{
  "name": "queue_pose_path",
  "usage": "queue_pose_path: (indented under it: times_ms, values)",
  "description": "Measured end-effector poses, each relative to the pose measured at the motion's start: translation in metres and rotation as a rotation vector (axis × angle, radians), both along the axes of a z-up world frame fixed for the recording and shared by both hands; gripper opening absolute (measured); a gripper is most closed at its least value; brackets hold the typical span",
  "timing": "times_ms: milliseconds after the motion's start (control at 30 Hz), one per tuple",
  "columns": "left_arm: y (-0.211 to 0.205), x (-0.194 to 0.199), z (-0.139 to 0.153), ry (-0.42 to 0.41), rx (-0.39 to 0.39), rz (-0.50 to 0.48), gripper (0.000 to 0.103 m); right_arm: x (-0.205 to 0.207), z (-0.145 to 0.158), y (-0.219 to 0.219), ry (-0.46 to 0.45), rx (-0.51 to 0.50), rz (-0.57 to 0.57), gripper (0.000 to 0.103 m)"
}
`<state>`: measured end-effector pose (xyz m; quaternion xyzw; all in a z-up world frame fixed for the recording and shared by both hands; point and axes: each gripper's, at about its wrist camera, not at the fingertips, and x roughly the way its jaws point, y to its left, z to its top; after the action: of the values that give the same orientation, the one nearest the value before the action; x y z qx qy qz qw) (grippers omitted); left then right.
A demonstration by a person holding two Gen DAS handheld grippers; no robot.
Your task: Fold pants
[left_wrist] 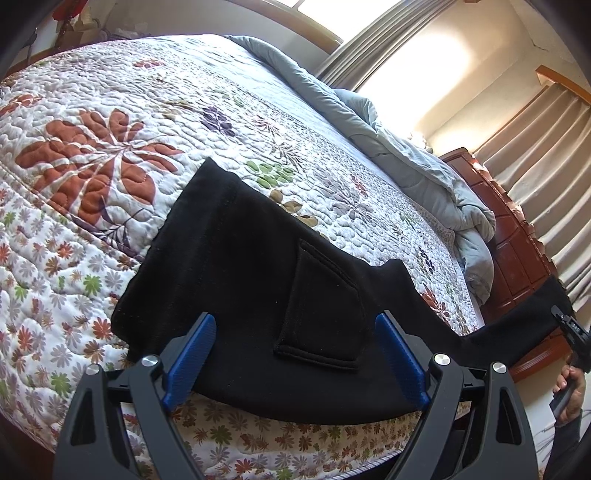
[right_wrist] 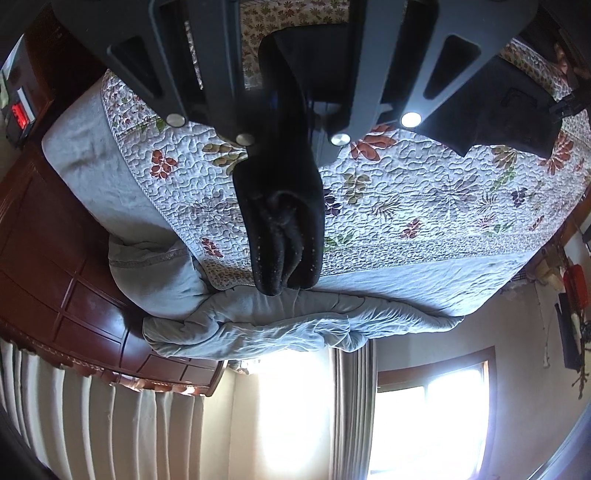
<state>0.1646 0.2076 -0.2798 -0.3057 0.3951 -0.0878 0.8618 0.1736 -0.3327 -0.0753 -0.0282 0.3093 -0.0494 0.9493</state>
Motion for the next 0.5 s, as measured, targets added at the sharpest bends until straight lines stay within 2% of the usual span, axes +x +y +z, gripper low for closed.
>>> queue_pose_path:
  times_ms: [500]
  values:
    - [0.003, -0.004, 0.001, -0.004, -0.007, 0.005, 0.089, 0.008, -0.009, 0.037, 0.004, -0.119, 0.068, 0.009]
